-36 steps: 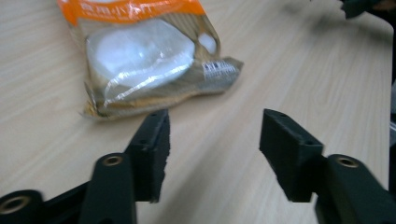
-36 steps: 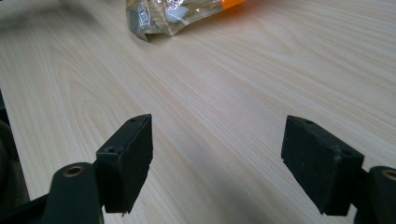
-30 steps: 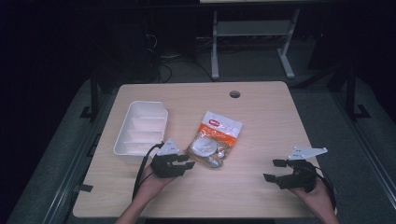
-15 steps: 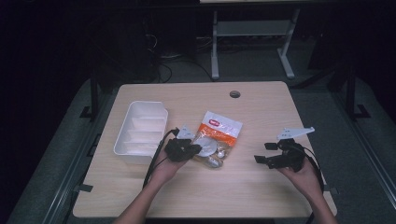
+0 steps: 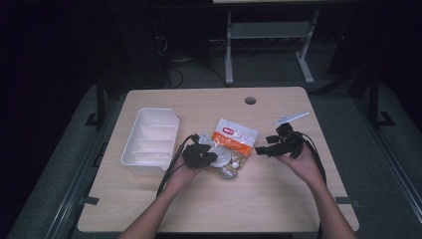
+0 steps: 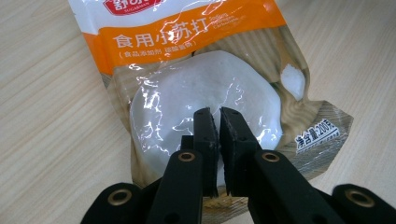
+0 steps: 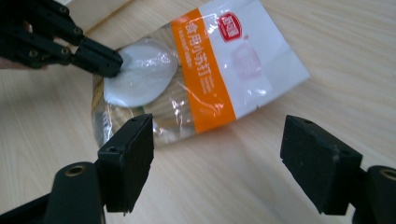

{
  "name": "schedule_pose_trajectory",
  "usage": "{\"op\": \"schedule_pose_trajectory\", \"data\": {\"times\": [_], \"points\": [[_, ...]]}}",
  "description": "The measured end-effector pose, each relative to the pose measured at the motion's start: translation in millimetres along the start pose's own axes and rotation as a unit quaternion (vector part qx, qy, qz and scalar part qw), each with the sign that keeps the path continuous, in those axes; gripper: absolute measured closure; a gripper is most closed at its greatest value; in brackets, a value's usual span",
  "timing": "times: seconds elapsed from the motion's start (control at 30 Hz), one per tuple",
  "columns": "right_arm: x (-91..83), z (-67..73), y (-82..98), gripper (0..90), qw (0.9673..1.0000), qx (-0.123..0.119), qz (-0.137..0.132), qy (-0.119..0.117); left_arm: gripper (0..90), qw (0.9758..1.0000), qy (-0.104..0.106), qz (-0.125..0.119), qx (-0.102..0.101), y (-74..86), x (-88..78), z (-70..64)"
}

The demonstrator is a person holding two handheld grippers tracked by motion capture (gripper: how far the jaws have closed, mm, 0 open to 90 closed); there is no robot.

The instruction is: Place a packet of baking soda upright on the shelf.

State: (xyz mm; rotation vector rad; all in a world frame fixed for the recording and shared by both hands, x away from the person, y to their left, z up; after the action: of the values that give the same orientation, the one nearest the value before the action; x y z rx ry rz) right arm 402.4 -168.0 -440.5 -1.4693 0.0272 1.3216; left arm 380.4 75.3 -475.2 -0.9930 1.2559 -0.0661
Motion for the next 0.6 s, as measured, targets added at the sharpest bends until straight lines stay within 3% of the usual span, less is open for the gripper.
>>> {"op": "schedule_pose_trajectory", "data": {"times": [0.27,0.6], "points": [[33.6,-13.4,-10.6,25.1,0.9993,0.028,0.025,0.004,88.5,1.0,0.005,0.004,0.002,0.7,1.7,-0.1],[56.3,-26.0,-10.1,27.4,0.9969,0.072,0.034,-0.002,89.6,1.0,0.006,0.004,0.006,1.2,1.9,-0.6]]}}
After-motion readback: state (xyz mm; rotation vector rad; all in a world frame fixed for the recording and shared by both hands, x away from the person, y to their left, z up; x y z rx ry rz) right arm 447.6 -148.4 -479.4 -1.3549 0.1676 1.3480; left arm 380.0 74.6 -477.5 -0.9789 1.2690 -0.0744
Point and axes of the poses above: each handheld gripper's, and its own axes: x roughly forward along the jaws, y roughly out of its underside, z roughly to its left, the point moved 5 cm from there along x, roughly forward along the jaws, and after that the axes turned 2 degrees about y, right-handed, at the moved point
